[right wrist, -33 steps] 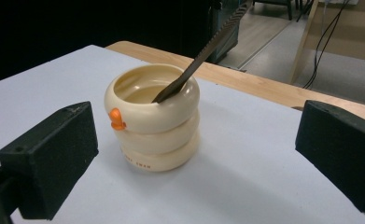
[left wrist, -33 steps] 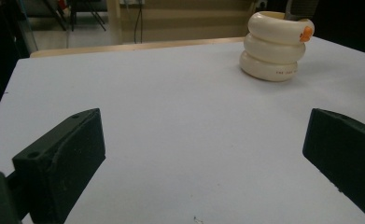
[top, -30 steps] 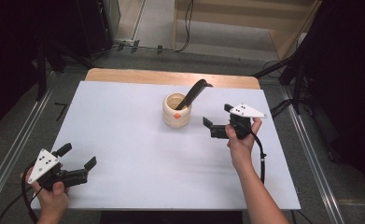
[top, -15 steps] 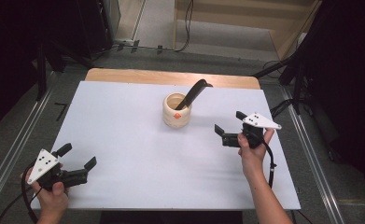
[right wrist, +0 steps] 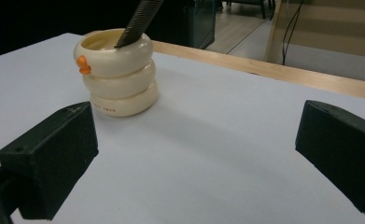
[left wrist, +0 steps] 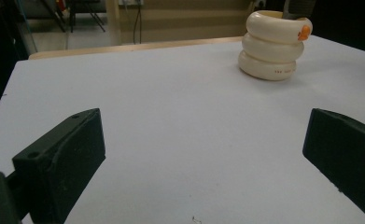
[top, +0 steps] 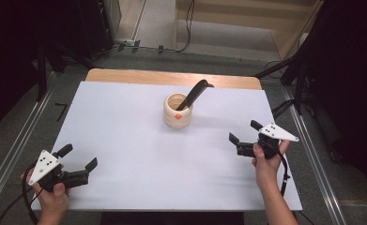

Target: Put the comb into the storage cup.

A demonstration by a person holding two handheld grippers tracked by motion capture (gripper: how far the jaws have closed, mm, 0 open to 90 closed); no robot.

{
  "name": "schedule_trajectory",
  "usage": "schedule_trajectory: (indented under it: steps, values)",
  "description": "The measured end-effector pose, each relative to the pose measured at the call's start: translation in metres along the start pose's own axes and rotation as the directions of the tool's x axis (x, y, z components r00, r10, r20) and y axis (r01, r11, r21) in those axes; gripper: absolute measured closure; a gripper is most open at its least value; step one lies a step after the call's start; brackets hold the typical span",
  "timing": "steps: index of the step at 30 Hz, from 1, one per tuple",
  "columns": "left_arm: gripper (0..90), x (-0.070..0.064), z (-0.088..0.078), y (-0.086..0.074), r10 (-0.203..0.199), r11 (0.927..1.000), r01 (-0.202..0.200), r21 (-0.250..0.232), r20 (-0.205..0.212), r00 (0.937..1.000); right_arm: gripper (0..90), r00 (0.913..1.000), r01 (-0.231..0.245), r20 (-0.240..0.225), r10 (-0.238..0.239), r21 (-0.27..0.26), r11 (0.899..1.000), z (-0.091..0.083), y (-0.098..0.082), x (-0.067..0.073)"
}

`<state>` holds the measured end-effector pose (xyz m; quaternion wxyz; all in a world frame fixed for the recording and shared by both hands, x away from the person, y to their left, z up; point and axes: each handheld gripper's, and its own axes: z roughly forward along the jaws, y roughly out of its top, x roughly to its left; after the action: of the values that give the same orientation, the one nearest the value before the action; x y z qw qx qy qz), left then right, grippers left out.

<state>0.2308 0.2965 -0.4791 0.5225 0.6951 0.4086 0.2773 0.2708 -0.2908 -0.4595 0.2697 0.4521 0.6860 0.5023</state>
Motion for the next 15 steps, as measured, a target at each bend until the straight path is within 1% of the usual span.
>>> schedule_trajectory:
  steps: [5,10,12,15]
  values:
    - [0.0,0.0,0.0,0.0,-0.001,1.0,0.001,0.001,0.0,1.0,0.0,1.0,-0.004,0.004,0.004,-0.007,1.0,-0.01,-0.008,-0.006]
    - [0.0,0.0,-0.001,0.0,0.003,1.0,-0.003,0.0,0.002,1.0,0.0,0.9998,-0.007,0.021,0.007,-0.006,1.0,-0.02,-0.016,-0.012]
    - [0.0,0.0,-0.001,0.0,0.006,1.0,-0.006,0.0,0.003,1.0,0.0,0.9995,-0.019,0.024,0.019,-0.01,1.0,-0.024,-0.02,-0.015]
    - [0.0,0.0,-0.001,0.0,0.003,1.0,-0.003,-0.001,0.002,1.0,0.0,0.9993,-0.024,0.028,0.024,-0.012,1.0,-0.03,-0.025,-0.018]
